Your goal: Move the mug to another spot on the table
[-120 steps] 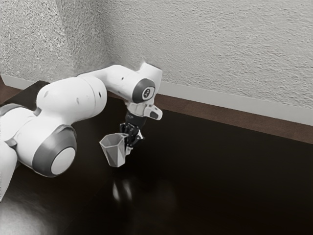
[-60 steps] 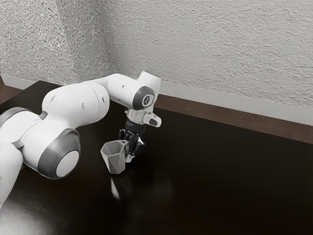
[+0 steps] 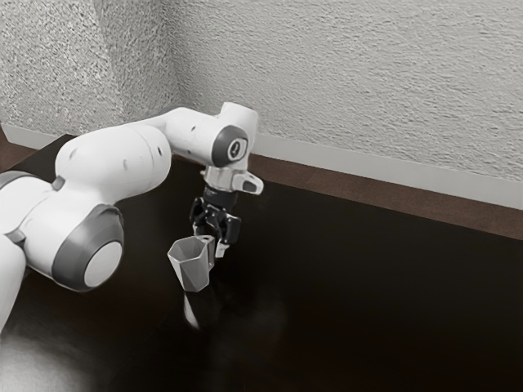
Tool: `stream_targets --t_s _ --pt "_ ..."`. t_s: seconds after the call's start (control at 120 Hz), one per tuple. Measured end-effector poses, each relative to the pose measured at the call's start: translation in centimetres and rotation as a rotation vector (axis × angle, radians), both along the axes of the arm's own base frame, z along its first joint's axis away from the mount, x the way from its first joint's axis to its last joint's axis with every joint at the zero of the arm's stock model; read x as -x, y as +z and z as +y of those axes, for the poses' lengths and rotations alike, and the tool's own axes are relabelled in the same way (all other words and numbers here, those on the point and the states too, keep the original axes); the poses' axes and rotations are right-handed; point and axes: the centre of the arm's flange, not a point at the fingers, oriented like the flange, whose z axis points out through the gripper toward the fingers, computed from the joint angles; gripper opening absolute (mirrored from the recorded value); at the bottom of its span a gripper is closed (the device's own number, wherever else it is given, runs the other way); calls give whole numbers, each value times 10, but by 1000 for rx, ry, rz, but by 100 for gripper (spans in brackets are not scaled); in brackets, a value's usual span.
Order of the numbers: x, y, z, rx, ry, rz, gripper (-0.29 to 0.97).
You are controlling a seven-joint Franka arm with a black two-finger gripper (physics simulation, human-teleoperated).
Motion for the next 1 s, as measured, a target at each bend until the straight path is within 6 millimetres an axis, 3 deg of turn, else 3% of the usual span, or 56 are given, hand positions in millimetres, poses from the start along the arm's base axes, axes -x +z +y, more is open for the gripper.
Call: stream_targets --t_s 0.133,0.233,0.35,0.525,0.65,0.792,1.0 --pt "2 28 1 17 5 -31 66" --pt "10 67 -1 43 5 -69 66" --pt "36 124 -7 111 -7 -110 67" --pt "88 192 -17 191 -130 -189 68" --pt "105 232 -12 223 -235 -281 68" --pt "116 264 -10 250 -324 -351 68" --pt "118 277 -10 273 -416 -379 68"
